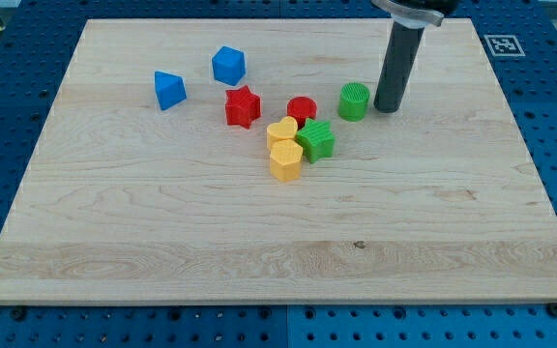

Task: Place the green circle above the red circle

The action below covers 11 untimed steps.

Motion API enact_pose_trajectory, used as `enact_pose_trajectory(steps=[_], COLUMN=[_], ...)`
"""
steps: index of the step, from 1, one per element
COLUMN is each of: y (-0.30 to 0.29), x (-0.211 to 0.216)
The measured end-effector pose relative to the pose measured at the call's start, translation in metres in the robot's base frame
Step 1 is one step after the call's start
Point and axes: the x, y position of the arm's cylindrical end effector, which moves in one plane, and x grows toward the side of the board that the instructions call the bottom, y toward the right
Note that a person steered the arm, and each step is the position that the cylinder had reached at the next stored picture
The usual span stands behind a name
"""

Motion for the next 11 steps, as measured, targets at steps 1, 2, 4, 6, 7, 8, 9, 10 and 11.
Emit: enact_pose_trajectory(steps=[1, 2, 4, 6, 7, 8, 9, 10, 11], y=[0.000, 0.000, -0.013, -0.023, -0.024, -0.024, -0.024, -0.028, -0.034], x=[0.006, 0.006, -0.007, -0.009, -0.009, -0.003, 0.001, 0.002, 0.002])
